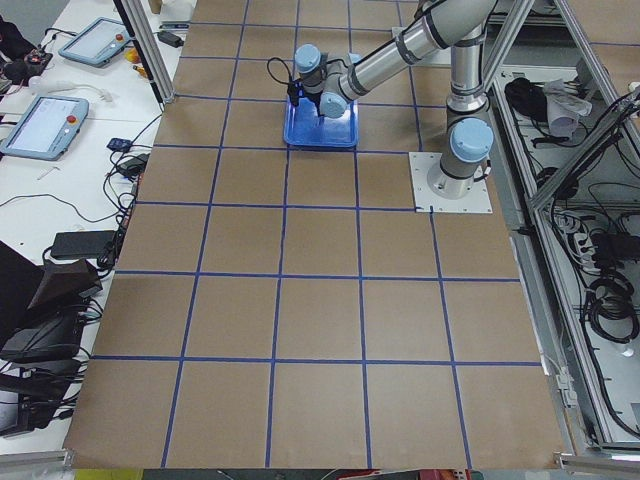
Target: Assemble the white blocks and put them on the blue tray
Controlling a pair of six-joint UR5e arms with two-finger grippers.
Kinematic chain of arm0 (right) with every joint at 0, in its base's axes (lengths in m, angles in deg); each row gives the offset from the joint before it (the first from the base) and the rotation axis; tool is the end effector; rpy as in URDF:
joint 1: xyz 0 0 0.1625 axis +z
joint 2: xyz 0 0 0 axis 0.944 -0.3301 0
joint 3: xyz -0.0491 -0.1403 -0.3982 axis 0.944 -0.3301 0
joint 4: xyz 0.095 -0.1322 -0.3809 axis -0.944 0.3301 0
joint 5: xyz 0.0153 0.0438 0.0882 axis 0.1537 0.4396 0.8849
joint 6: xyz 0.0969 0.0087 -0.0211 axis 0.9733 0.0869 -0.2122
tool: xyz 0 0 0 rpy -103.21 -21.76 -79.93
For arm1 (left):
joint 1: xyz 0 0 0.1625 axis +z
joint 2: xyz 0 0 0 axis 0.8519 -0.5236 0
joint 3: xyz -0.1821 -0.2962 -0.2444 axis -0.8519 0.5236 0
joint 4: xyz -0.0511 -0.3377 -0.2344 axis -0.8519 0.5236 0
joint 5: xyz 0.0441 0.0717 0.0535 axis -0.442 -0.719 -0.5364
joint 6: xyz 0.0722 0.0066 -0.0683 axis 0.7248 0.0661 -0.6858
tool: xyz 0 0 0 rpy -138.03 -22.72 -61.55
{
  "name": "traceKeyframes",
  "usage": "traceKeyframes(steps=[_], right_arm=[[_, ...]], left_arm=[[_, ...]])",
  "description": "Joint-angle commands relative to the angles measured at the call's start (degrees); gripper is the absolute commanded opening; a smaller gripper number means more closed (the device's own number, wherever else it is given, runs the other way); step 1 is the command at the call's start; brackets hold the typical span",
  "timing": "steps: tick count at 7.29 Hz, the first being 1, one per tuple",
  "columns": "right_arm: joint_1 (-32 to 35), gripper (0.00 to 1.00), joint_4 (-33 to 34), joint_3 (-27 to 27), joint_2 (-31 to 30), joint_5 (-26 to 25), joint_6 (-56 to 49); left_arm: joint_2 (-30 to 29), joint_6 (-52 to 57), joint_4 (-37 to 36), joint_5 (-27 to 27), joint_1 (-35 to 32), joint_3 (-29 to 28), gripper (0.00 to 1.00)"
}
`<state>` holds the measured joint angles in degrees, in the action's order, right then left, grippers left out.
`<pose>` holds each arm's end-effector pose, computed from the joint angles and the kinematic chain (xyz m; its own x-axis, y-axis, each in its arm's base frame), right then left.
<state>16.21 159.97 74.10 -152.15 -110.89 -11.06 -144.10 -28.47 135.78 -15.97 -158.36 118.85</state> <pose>0.1151 -0.5457 0.4905 -0.9896 -0.0825 -0.1175 -0.0897 0.9943 0.0574 -0.2503 -0.4622 0.1769 -0.9411 -0.1826 0.2845 -0.1254 0.9701 0.2077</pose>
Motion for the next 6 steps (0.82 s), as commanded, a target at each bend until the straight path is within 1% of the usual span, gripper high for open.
traceKeyframes(steps=[1, 3, 4, 5, 6], right_arm=[[-0.9, 1.00, -7.7, 1.5, -2.8, -3.9, 5.6], [-0.6, 1.00, -6.9, 1.9, -3.5, -3.8, 13.9], [-0.2, 1.00, -6.6, 1.9, -4.0, -4.1, 14.3], [1.5, 1.00, -4.1, 2.1, -4.1, -5.9, 14.8], [2.1, 1.00, -4.1, 2.2, -4.5, -5.2, 15.7]], left_arm=[[0.0, 0.2, -0.1, 0.0, 0.0, 0.0, 0.00], [1.3, 0.9, 0.0, -0.5, 0.2, -1.3, 0.00], [2.2, 1.6, 0.1, -0.8, 0.8, -2.5, 0.00], [2.9, 1.8, 1.4, -3.1, 1.7, -4.1, 0.00], [4.1, 4.1, 5.3, -6.9, 2.2, -6.3, 0.00]])
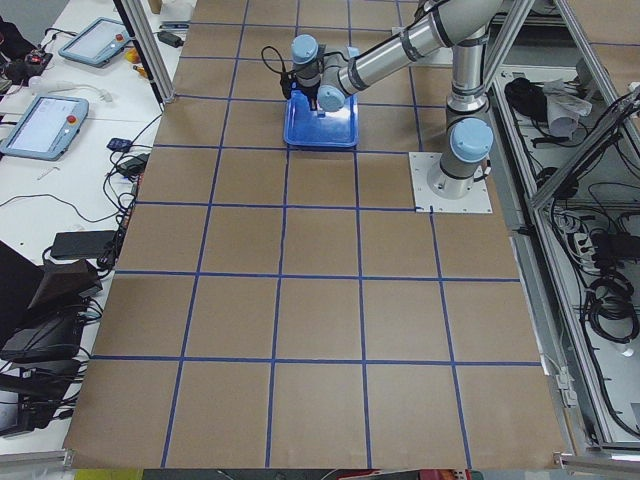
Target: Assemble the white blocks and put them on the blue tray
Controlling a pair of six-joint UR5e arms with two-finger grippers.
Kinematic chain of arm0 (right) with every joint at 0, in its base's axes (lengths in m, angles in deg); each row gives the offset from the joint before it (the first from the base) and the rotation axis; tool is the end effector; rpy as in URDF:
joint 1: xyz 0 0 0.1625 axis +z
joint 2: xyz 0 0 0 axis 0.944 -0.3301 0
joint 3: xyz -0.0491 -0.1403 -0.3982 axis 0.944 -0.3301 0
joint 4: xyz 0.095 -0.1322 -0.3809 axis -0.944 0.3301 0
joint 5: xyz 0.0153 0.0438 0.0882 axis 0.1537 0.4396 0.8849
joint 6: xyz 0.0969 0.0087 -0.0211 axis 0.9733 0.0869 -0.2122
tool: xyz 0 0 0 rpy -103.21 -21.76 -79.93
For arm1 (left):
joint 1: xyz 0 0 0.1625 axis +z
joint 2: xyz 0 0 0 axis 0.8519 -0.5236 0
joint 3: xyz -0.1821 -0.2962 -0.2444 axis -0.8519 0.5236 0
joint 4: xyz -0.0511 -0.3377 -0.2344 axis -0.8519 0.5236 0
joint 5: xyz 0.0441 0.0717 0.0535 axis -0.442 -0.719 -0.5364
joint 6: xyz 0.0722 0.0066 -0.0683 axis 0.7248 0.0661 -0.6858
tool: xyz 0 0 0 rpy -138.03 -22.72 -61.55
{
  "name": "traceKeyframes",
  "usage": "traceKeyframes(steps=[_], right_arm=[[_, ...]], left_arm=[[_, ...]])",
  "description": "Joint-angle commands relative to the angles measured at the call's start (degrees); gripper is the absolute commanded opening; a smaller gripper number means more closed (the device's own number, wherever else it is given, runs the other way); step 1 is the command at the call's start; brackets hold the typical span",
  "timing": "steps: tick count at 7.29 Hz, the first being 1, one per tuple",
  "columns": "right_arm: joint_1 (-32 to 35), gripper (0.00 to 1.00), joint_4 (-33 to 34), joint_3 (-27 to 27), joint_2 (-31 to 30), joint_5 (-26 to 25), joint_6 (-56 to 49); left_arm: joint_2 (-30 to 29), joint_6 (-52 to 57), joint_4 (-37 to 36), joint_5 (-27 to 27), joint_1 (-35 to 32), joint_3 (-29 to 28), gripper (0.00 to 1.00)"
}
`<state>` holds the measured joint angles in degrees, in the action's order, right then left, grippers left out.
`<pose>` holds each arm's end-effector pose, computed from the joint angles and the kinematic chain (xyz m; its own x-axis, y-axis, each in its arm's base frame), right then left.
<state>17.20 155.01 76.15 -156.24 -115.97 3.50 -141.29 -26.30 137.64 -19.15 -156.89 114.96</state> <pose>0.1170 -0.5068 0.5021 -0.9891 0.1474 -0.0059 0.1455 0.9813 0.1258 -0.2361 -0.4888 0.2229 -0.9536 -0.1407 0.2663 -0.1173 0.9879 0.1018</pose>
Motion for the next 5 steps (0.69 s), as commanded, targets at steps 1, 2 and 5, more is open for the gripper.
traceKeyframes(steps=[1, 2, 5], right_arm=[[1.3, 1.00, 0.9, 0.0, -1.1, -1.2, 1.4], [1.2, 1.00, 0.9, 0.4, -1.1, -1.0, 1.2], [1.2, 1.00, 0.9, 2.1, -1.2, -0.6, 1.0]], left_arm=[[2.6, 5.7, 10.6, -6.5, 1.2, -6.6, 0.00], [3.7, 9.5, 19.6, -12.0, 2.0, -12.6, 0.00], [8.2, 23.2, 37.6, -15.1, 9.3, -24.6, 0.00]])
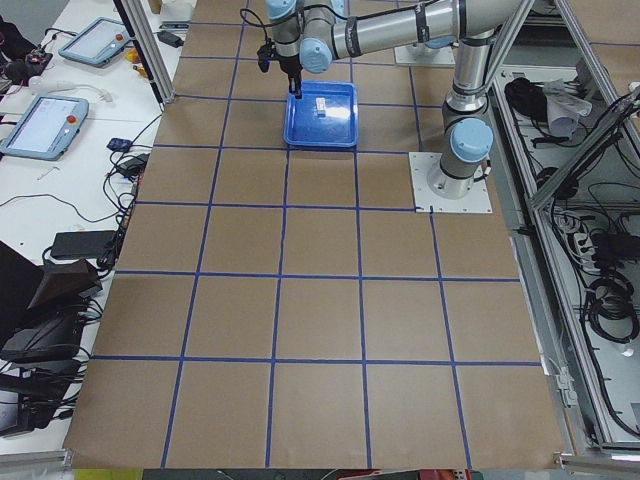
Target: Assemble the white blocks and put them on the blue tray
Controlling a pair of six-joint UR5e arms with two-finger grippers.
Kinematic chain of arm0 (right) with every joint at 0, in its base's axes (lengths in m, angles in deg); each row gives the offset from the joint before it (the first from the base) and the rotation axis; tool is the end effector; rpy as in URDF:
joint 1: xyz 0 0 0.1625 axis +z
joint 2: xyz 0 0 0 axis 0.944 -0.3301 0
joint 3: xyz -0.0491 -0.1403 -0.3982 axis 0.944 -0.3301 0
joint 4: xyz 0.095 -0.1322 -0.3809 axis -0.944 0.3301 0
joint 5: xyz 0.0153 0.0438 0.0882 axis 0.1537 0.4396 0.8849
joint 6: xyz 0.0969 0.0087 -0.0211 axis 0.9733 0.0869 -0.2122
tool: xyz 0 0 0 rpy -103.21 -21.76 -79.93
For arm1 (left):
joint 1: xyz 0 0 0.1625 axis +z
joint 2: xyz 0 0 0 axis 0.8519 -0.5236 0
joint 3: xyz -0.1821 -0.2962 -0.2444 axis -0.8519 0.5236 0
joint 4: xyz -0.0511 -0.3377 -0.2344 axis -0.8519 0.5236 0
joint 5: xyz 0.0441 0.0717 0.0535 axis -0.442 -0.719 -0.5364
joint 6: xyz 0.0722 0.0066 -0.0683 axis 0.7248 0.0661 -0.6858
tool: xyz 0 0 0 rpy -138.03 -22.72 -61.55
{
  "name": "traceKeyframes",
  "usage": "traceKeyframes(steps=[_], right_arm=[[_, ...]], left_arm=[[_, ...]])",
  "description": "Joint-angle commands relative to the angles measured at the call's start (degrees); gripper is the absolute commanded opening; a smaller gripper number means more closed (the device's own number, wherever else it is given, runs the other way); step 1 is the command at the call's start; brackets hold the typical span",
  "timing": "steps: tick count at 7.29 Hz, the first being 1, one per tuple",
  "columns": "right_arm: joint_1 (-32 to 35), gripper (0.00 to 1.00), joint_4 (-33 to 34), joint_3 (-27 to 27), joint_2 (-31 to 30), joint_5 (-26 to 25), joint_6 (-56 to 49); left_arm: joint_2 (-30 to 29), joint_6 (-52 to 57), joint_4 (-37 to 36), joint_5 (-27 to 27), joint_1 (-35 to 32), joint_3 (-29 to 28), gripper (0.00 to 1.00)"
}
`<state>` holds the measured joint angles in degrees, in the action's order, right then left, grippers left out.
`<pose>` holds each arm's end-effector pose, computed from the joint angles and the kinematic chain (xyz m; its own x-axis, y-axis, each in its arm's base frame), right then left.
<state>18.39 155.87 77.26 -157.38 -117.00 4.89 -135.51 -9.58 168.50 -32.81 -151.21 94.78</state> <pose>0.1258 -0.4975 0.5041 -0.9888 0.1486 0.0127 0.1491 0.9829 0.1082 -0.1646 -0.5388 0.3785 -0.9970 0.0585 0.0510 0.0639 0.9919 0.1098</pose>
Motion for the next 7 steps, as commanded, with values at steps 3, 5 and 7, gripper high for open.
traceKeyframes(steps=[3, 5, 7], right_arm=[[0.0, 1.00, 2.4, 2.5, -0.5, 0.7, -0.1], [0.0, 1.00, 2.9, 2.4, -0.5, 0.2, -0.1], [0.0, 1.00, 2.9, 2.4, -0.7, 0.2, -0.1]], left_arm=[[9.6, 9.8, 10.4, -6.0, 5.2, -5.4, 0.33], [11.0, 9.5, 9.8, -5.8, 5.2, -5.6, 1.00], [11.4, 9.0, 9.5, -5.2, 5.3, -5.8, 1.00]])
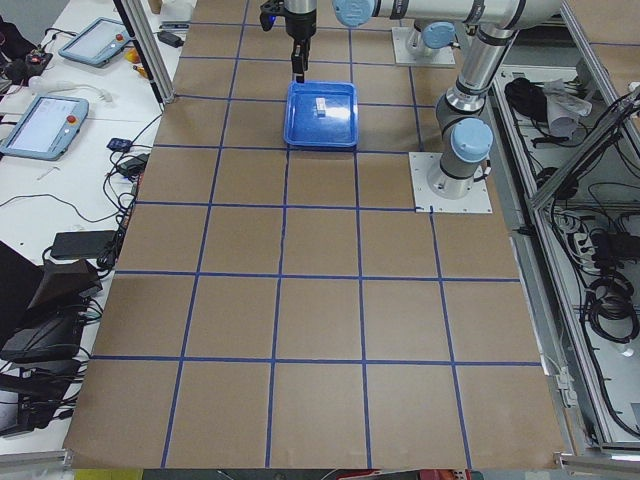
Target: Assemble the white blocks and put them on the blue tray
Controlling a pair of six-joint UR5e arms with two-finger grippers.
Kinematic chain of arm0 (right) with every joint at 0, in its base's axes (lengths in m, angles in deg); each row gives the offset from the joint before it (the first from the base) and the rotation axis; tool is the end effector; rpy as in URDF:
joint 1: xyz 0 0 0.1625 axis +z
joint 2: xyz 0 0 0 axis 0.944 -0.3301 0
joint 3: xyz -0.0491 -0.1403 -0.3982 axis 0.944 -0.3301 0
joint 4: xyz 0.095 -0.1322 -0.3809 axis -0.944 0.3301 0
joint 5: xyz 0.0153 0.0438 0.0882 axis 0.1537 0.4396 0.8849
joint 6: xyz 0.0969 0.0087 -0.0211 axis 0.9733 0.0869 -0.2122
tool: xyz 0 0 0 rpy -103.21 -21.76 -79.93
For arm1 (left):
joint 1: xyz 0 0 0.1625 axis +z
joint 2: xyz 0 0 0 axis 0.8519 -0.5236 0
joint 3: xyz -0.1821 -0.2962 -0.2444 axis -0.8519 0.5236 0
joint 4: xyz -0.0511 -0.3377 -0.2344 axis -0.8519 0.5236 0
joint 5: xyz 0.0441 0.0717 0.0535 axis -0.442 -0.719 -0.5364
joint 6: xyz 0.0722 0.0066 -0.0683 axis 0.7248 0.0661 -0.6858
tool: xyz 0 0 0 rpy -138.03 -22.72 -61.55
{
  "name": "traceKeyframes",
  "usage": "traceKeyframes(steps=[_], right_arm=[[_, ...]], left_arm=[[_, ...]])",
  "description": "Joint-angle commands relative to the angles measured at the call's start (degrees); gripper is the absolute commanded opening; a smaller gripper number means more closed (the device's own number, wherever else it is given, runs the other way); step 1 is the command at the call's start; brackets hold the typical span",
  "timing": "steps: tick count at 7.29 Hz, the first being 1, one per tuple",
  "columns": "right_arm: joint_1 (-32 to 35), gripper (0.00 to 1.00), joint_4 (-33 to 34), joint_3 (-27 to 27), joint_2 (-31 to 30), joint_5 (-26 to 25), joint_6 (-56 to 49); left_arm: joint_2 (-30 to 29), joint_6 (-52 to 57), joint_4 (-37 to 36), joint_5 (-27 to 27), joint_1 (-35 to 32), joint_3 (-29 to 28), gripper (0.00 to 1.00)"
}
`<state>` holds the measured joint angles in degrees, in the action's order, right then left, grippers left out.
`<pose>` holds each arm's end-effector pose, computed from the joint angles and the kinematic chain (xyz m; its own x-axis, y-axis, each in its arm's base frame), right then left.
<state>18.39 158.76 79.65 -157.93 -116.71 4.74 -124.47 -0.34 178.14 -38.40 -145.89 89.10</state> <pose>0.1264 -0.4961 0.4933 -0.9892 0.1467 0.0050 0.1466 0.9850 0.0909 -0.1068 -0.4931 0.5107 -0.9901 0.1317 -0.0494 0.1320 0.9912 -0.0041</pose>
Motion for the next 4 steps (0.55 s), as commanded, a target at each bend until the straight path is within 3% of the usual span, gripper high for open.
traceKeyframes(steps=[1, 2, 4], right_arm=[[0.0, 1.00, 0.1, -0.1, -0.4, -0.1, 0.0], [0.0, 1.00, 0.1, 0.1, -0.6, -0.1, 0.0], [0.0, 1.00, 0.1, 0.1, -0.6, -0.3, -0.1]], left_arm=[[0.7, 0.0, -0.1, 1.0, 0.1, -0.1, 1.00], [0.6, 0.5, -1.2, 4.2, 1.1, -0.1, 1.00], [0.0, -0.1, -4.3, 4.6, 1.9, -0.2, 1.00]])
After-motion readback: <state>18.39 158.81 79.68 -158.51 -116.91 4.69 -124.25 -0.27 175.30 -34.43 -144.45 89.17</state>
